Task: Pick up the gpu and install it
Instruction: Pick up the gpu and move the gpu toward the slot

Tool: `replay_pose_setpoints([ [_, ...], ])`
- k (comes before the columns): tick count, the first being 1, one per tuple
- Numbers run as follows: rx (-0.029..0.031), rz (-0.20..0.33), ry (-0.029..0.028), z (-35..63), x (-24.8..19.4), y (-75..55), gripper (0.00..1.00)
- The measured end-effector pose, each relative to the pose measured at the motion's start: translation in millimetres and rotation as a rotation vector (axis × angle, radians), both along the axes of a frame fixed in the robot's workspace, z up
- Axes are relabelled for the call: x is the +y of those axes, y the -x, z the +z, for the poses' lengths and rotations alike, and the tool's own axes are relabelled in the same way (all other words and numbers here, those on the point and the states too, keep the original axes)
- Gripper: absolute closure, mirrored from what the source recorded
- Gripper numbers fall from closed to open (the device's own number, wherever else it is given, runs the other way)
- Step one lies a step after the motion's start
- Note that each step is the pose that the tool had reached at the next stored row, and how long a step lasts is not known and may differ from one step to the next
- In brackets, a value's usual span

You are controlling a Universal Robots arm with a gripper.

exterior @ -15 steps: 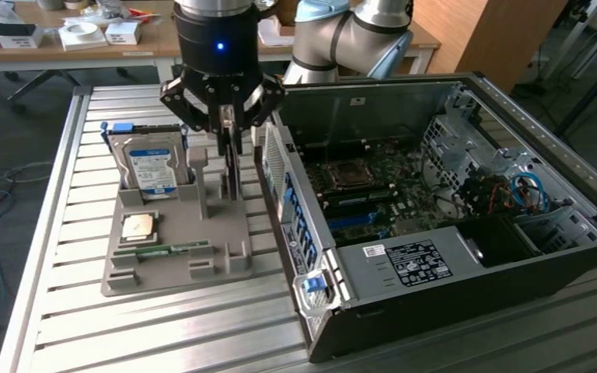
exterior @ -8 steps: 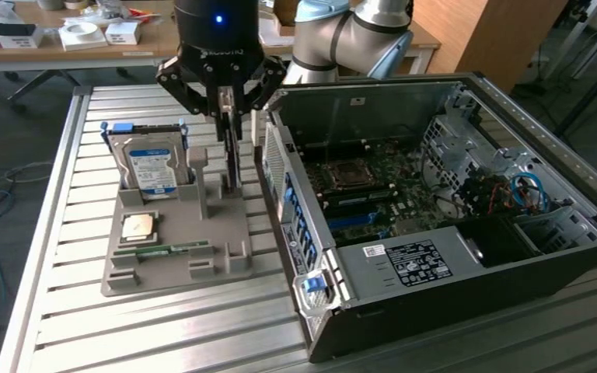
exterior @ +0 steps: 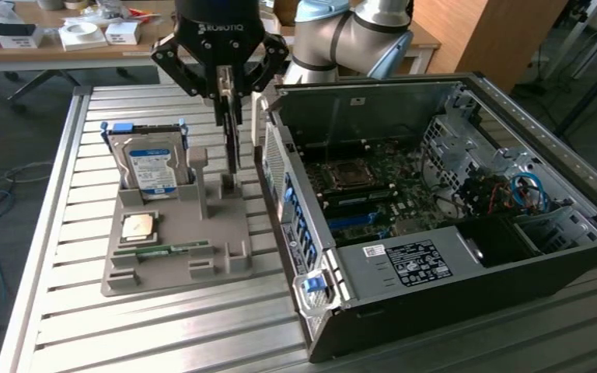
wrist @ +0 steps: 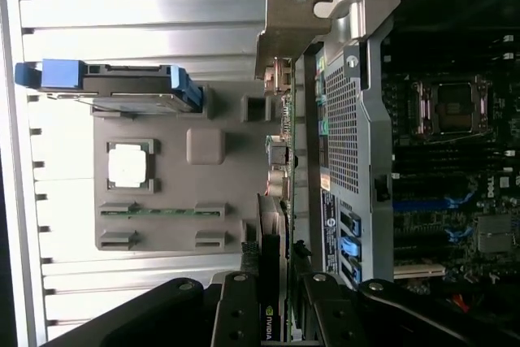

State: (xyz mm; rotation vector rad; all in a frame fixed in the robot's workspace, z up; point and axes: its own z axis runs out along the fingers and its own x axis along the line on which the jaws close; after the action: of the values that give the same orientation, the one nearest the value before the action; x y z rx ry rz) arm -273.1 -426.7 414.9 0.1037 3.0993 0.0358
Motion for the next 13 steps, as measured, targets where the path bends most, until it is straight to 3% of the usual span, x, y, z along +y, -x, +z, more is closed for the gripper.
replay_pose_setpoints([
  [8, 0.0, 0.0, 0.0, 18.3, 0.0, 0.0, 0.74],
  [13, -0.0002, 0.0, -0.0001, 23.8, 0.0, 0.0, 0.74],
])
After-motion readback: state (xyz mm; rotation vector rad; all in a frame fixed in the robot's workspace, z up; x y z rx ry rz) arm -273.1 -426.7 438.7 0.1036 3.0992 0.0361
